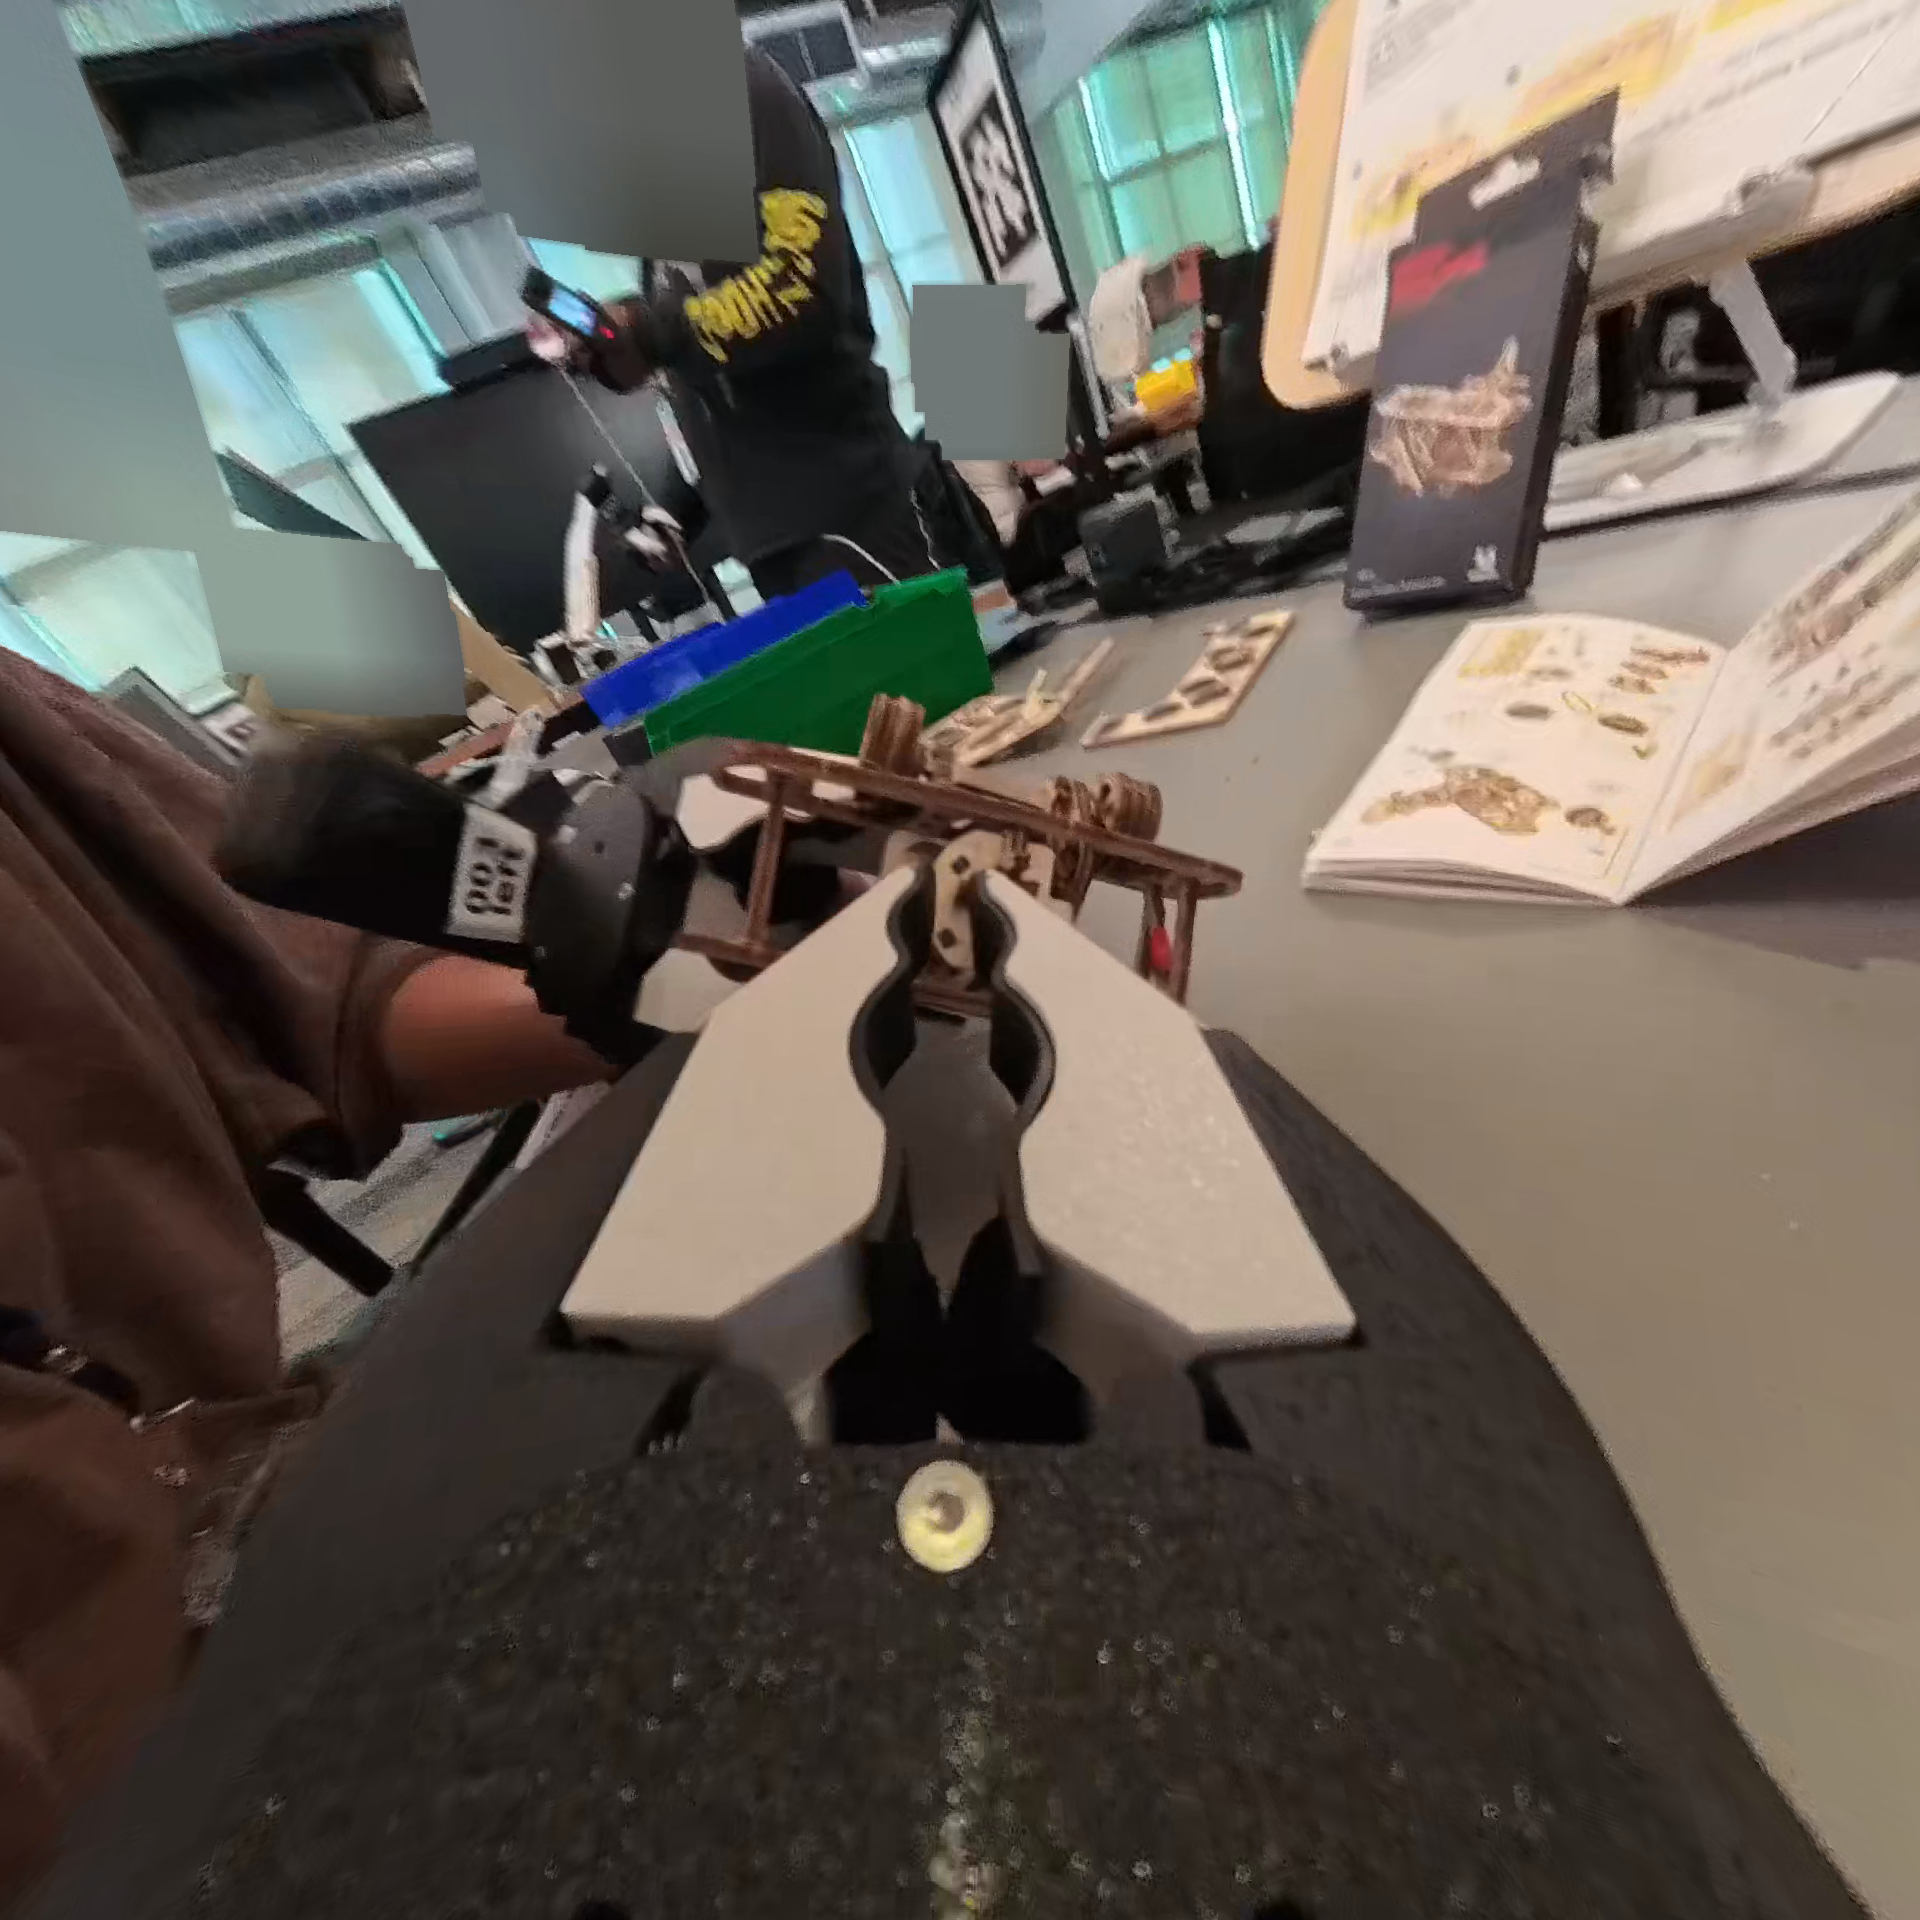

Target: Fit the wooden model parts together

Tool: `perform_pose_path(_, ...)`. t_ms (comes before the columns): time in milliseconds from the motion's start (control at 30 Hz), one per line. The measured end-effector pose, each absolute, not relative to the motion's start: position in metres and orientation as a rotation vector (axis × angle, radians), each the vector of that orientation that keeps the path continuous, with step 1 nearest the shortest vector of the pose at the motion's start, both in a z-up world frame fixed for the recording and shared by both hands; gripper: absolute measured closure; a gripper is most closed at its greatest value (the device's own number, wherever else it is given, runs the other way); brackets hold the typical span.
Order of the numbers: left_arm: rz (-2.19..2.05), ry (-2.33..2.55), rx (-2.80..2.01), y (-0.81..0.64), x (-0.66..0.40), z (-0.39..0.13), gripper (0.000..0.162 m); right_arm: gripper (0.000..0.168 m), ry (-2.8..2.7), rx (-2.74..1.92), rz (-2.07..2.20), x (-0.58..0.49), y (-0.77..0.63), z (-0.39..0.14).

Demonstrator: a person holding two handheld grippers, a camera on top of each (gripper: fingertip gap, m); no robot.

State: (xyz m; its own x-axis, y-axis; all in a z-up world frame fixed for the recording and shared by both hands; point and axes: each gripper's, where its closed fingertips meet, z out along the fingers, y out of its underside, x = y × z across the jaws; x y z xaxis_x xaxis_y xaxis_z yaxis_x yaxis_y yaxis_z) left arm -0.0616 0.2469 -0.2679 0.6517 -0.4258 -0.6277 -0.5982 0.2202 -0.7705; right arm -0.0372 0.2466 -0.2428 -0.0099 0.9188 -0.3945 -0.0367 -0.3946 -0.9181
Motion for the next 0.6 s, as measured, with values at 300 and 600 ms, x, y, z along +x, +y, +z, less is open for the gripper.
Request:
perform_pose_path(300, 0.1, 0.957, -1.453, 0.248, -0.058, -0.278, 0.113, 0.165, -1.0, -1.559, 1.474, -0.047, 0.251, -0.262)
perform_pose_path(600, -0.195, 0.904, -1.558, 0.247, -0.058, -0.277, 0.114, 0.166, -0.915, -1.658, 1.691, -0.05, 0.252, -0.263)
